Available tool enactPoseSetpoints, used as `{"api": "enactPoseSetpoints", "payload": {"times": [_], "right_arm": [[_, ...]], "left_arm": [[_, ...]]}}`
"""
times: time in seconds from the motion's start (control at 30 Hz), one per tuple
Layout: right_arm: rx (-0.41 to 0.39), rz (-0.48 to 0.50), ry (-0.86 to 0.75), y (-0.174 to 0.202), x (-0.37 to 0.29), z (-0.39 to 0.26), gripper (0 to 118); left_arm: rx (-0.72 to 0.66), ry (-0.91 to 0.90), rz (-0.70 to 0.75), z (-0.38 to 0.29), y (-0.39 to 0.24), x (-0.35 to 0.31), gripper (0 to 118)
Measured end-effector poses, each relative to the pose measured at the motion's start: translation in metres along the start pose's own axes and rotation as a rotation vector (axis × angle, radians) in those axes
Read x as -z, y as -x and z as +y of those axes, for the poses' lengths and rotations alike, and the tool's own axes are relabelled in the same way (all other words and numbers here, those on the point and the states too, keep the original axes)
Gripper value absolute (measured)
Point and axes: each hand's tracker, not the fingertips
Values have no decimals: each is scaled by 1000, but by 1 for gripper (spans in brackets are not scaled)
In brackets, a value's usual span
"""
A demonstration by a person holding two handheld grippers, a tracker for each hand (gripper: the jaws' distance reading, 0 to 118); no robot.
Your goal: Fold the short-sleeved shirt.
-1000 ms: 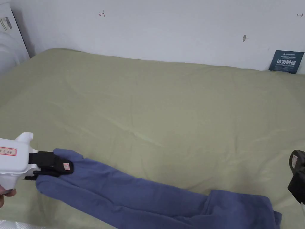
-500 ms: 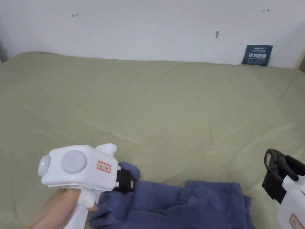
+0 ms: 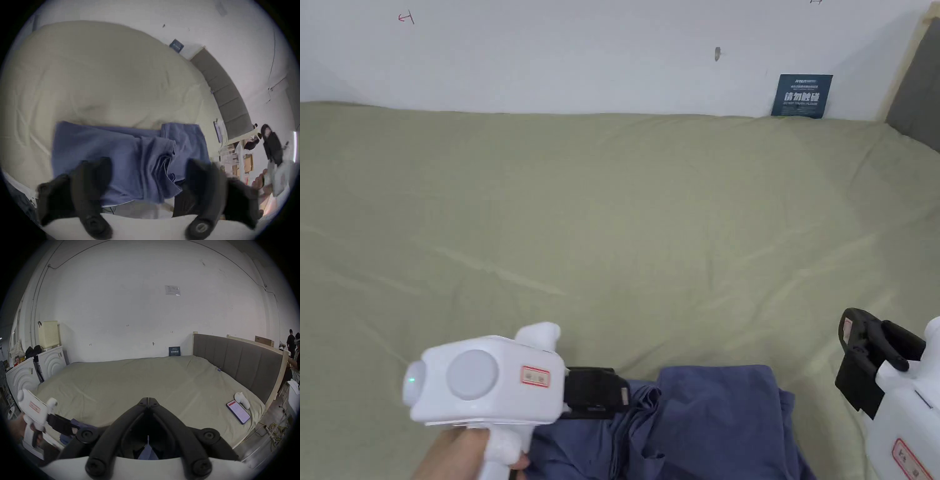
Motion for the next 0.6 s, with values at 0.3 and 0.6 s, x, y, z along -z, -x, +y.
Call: {"api": "enactPoseSetpoints", "payload": {"times": [0.3, 0.6], "right_arm": [[-4, 50, 27, 18, 8, -5, 0], [-22, 43, 45, 19, 5, -5, 0]], "left_arm": [[-148, 49, -176, -14, 29, 22, 0], [-240, 145, -239, -32, 11, 106, 0]]}}
